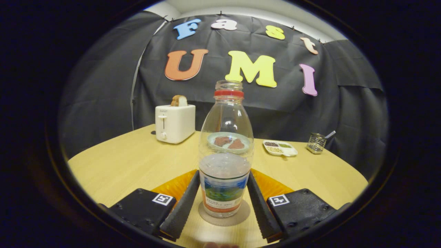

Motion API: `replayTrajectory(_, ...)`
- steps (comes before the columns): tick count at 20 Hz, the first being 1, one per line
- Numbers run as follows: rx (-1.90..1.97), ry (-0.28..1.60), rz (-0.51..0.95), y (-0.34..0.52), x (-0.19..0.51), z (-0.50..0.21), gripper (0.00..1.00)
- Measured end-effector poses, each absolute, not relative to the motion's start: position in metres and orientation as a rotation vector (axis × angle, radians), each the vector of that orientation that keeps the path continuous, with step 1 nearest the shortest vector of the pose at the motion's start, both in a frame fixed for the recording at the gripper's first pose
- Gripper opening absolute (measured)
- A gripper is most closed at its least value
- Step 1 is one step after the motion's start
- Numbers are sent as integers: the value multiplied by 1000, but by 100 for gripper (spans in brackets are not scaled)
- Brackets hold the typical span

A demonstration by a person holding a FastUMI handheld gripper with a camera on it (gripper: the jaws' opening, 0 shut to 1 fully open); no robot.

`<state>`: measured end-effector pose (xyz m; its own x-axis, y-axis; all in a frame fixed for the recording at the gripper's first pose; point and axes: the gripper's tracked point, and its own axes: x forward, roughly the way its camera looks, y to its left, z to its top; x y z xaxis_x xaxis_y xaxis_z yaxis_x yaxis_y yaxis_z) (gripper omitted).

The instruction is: Take the bottle from table, then pour the juice into the cup, finally place the bottle on the coaster

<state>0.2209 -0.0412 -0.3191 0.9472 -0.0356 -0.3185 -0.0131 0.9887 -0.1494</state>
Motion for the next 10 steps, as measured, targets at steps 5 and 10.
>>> replayTrajectory(5,-165,333,-9,-43,214,-312,100)
replayTrajectory(10,-154,328,-7,-49,204,-289,100)
